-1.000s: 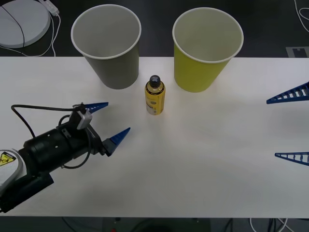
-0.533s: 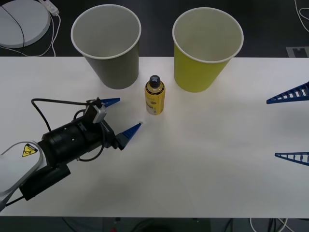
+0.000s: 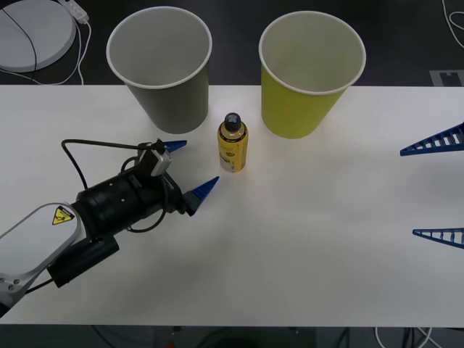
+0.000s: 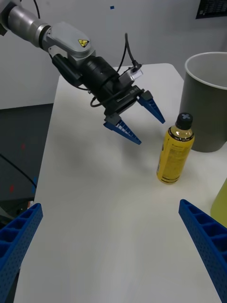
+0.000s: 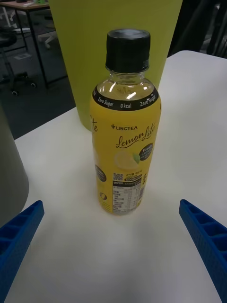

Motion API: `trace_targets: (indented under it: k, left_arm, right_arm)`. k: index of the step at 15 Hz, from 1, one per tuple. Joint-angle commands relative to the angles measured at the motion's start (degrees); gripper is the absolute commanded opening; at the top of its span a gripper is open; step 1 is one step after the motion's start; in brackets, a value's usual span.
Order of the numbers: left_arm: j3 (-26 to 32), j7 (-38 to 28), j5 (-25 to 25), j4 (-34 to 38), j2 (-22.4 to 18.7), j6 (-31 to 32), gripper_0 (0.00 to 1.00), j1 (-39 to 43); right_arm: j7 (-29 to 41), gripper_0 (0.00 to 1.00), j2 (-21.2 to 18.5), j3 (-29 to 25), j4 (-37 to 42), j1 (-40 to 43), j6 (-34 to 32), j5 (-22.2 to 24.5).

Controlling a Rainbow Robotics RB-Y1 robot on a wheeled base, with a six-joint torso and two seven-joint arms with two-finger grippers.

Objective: Put the can into the green bin and the plastic bottle into the gray bin

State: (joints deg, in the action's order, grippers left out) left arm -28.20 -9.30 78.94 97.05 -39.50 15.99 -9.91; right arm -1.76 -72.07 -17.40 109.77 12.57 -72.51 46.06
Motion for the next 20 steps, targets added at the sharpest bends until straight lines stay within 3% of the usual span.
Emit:
trace_targets:
  k: [1, 20]
  left_arm:
    - [0.0, 0.0, 0.8, -1.2, 1.2, 0.0, 1.0, -1.0]
    - [-1.8, -1.5, 5.4, -10.5, 9.7, 0.0, 1.0, -9.2]
  right_arm:
    - [0.0, 1.0, 0.0, 0.0, 0.0, 0.0, 0.0, 0.0]
    - [0.0, 1.0, 0.0, 0.0, 0.0, 0.0, 0.0, 0.0]
